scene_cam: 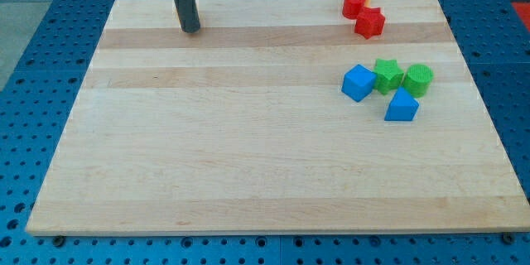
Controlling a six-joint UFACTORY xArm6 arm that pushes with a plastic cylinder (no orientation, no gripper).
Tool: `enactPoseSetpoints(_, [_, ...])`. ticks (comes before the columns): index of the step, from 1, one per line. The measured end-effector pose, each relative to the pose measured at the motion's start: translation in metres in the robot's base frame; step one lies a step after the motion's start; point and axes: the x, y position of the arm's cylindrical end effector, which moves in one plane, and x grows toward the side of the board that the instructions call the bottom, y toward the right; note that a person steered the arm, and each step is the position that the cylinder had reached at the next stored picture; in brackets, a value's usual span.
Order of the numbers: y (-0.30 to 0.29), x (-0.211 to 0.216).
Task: Slightly push the yellow hexagon downwards
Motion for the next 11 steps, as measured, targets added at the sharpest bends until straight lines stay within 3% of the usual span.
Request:
enactPoseSetpoints(1, [0.041, -0.017])
enactPoseSetpoints(2, [0.02, -0.056])
enactPoseSetpoints(4, [-0.057, -0.03])
enactPoseSetpoints(9, [-0.063, -0.026])
enactPoseSetpoints(10, [-0.028, -0.017])
enactPoseSetpoints(11, [0.057, -0.001])
